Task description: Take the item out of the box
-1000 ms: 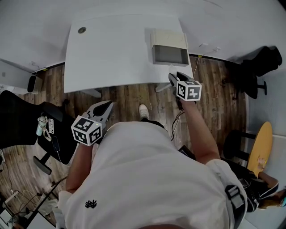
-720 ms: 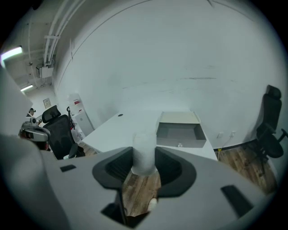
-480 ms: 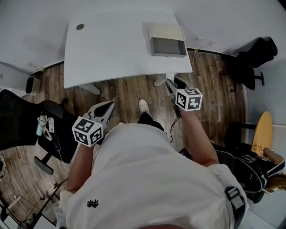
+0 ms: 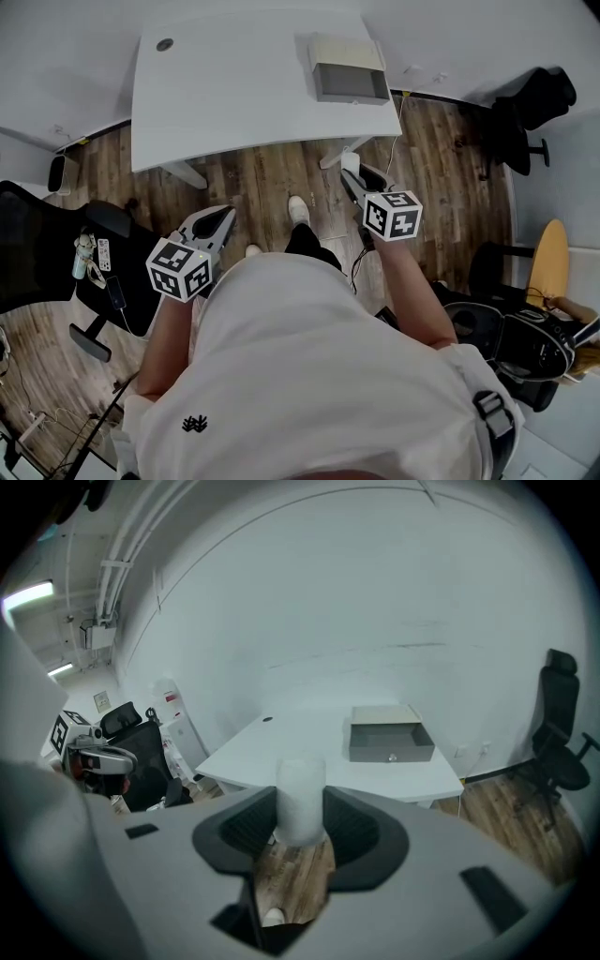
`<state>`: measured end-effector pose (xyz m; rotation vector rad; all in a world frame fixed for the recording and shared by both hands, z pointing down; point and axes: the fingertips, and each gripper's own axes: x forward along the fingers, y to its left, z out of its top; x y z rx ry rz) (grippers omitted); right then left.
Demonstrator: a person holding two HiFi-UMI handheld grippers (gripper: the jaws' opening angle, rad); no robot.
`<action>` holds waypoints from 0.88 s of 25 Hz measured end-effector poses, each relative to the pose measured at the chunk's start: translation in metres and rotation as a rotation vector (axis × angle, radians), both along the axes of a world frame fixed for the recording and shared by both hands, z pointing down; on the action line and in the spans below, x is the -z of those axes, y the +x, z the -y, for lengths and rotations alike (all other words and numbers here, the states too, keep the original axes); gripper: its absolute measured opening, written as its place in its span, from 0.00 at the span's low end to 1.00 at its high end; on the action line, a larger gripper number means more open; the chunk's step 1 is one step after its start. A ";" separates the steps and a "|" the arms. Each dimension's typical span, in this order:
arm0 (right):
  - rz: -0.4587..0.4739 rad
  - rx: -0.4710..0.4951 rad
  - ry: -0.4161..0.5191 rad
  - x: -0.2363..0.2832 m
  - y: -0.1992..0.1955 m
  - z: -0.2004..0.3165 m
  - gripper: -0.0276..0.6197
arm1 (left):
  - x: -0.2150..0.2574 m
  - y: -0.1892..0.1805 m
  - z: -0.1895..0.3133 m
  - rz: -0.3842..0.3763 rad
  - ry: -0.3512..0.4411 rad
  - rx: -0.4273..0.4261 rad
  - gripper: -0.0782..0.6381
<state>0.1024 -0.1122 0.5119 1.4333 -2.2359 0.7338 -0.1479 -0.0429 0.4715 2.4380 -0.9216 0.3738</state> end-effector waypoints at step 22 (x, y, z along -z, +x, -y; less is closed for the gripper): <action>0.000 0.034 0.020 0.014 -0.021 -0.010 0.29 | -0.002 -0.010 -0.012 -0.011 -0.001 0.017 0.12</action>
